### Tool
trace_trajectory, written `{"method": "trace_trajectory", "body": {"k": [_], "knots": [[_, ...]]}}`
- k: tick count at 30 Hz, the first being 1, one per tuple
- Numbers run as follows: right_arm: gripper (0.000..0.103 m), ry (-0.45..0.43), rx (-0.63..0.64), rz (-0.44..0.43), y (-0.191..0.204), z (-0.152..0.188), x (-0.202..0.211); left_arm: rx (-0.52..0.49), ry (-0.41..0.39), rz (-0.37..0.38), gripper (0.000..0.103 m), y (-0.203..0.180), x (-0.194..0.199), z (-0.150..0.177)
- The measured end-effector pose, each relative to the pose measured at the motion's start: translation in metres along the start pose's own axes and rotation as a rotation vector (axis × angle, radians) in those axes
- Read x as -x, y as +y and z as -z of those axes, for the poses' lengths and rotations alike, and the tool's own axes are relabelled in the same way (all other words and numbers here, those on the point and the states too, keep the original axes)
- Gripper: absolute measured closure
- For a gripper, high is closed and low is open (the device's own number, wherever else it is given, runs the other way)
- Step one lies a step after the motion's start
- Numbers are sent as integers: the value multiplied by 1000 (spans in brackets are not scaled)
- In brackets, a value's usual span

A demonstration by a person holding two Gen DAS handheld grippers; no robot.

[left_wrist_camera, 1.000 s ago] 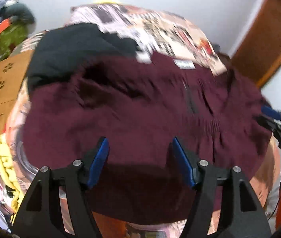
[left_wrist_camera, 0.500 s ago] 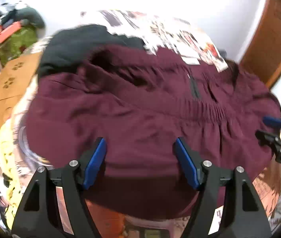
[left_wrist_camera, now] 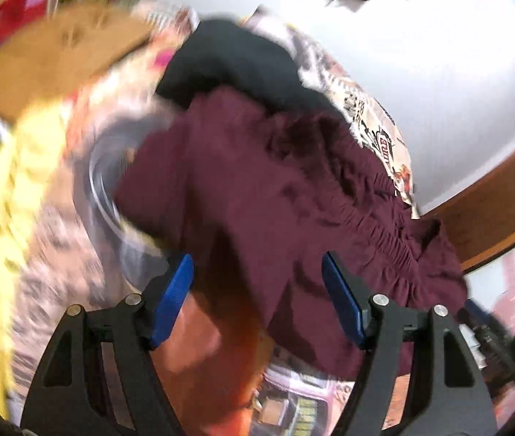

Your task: Fold large clothes

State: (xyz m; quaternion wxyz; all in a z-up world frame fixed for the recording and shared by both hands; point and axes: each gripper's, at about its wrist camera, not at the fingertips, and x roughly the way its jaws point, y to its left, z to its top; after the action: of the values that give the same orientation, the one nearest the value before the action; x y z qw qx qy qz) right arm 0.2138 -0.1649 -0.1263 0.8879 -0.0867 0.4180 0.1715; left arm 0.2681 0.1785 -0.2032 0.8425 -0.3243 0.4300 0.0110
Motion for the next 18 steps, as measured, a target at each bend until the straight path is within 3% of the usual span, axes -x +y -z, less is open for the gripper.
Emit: {"method": "trace_trajectory", "body": {"k": [5,10,18], "knots": [[50,10,-11,-4,1,-1,-4,128,77,129,31,20,-30,9],[50,35,-30,-13,0,2,-14,205,94,237,31,21,-56,2],[50,68,-71,-39,-7,7,-21,274,34,189,32,14,-83,-7]]}}
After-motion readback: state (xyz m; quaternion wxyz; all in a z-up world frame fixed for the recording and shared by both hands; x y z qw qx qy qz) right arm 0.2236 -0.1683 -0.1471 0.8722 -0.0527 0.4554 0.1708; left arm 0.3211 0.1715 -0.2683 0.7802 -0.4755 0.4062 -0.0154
